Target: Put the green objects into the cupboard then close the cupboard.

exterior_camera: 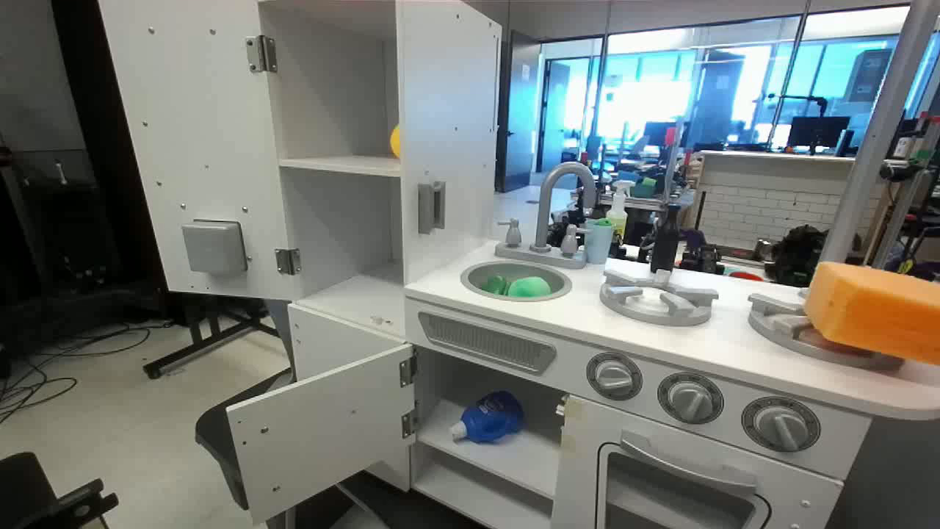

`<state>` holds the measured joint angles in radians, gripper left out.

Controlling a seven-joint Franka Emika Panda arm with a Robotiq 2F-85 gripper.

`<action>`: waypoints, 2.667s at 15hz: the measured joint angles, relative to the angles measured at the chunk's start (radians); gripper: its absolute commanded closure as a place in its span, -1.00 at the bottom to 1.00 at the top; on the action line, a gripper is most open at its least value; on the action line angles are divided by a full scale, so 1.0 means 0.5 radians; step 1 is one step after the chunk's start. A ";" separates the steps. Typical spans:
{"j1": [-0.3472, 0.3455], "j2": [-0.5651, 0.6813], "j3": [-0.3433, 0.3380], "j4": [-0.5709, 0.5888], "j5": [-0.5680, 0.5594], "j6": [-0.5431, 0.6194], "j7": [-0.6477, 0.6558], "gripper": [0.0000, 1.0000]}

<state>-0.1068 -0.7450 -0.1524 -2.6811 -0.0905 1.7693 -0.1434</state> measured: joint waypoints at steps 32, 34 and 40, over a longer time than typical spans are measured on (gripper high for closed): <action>0.096 2.450 0.189 2.361 -0.111 0.498 -0.072 -1.00; 0.101 2.638 0.208 2.562 -0.117 0.497 -0.117 -1.00; 0.139 3.177 0.254 3.124 -0.117 0.409 -0.227 -1.00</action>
<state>-0.0375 0.8433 -0.0252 -1.1190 -0.1489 1.9740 -0.2568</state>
